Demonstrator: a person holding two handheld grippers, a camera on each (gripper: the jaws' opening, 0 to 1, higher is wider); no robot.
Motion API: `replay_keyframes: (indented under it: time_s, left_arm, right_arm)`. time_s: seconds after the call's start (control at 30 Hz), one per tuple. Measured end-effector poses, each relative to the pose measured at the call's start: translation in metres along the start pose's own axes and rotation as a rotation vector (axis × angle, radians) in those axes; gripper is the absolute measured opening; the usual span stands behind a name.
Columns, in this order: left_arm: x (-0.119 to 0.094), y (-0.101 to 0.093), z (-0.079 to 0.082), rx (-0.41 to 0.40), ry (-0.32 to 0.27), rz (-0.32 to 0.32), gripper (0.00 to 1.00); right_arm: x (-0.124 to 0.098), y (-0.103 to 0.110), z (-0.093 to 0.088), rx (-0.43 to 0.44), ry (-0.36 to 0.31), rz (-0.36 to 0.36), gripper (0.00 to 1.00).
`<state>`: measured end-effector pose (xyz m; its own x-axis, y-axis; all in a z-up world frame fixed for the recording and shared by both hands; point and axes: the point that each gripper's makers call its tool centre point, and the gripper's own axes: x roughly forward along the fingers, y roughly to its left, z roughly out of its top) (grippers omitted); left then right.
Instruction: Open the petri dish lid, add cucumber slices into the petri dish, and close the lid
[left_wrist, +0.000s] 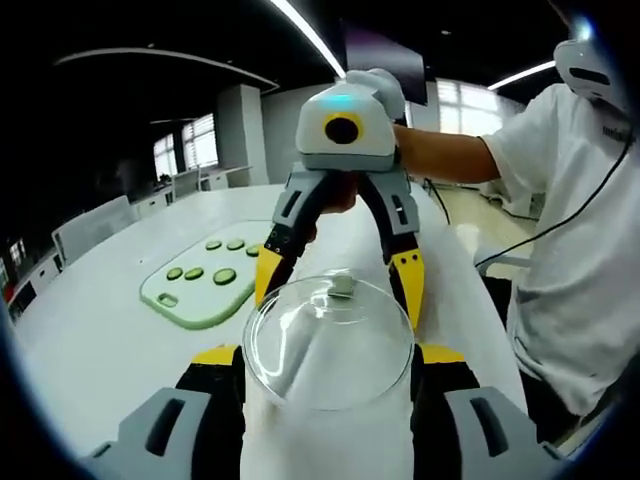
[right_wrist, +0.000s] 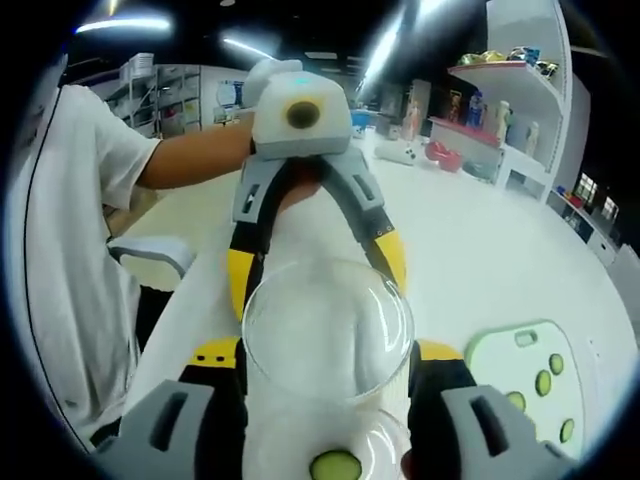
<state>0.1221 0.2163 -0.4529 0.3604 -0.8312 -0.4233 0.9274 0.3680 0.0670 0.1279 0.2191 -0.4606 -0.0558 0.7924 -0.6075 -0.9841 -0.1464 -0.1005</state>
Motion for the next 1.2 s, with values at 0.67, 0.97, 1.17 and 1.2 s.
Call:
replay_keyframes:
  time_s: [0.67,0.97,1.17,1.2]
  left_arm:
    - [0.039,-0.012,0.021,0.042,-0.002,-0.067,0.67]
    - [0.054,-0.014,0.027,0.051,0.005,-0.094,0.67]
    - [0.064,-0.016,0.03,0.055,0.006,-0.111,0.67]
    - [0.065,-0.016,0.03,0.055,0.007,-0.114,0.67]
  right_arm:
    - [-0.039,0.001,-0.028,0.043,0.011,-0.071,0.64]
    - [-0.051,-0.001,-0.038,0.061,0.009,-0.089,0.64]
    - [-0.059,-0.001,-0.046,0.074,0.008,-0.1,0.64]
    - [-0.06,-0.001,-0.047,0.076,0.008,-0.102,0.64]
